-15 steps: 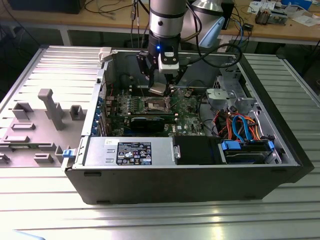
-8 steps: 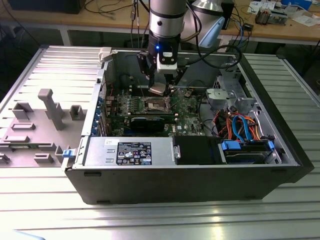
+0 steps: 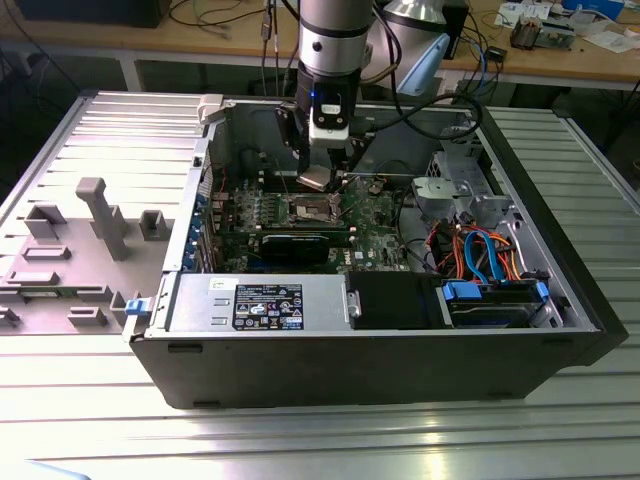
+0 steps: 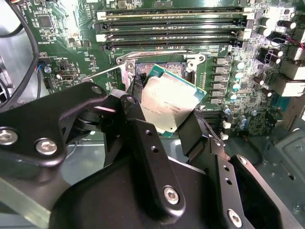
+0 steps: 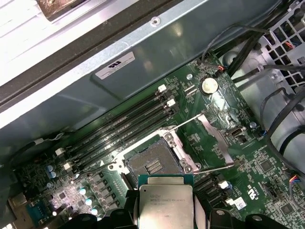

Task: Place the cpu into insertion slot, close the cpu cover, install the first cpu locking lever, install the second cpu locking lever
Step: 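Place the cpu into insertion slot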

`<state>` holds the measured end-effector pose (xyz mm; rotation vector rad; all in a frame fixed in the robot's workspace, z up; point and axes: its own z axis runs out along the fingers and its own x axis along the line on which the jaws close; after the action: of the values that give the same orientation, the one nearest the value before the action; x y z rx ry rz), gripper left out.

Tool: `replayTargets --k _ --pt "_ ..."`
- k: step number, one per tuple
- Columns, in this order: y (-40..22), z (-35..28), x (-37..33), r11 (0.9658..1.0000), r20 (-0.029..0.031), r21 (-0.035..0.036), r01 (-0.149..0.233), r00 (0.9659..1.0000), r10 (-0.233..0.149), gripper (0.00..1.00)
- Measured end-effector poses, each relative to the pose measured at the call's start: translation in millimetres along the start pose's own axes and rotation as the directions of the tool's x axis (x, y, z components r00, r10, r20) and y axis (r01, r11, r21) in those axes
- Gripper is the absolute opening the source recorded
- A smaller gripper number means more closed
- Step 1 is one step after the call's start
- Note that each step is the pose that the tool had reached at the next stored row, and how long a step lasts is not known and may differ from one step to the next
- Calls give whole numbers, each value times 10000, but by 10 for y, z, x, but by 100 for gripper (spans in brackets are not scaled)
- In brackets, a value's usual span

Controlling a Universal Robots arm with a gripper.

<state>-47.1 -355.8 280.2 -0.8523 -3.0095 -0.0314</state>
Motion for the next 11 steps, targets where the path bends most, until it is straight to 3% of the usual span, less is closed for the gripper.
replayTargets --k 11 --pt "0 3 0 9990 8 -9 -456 9990 456 55"
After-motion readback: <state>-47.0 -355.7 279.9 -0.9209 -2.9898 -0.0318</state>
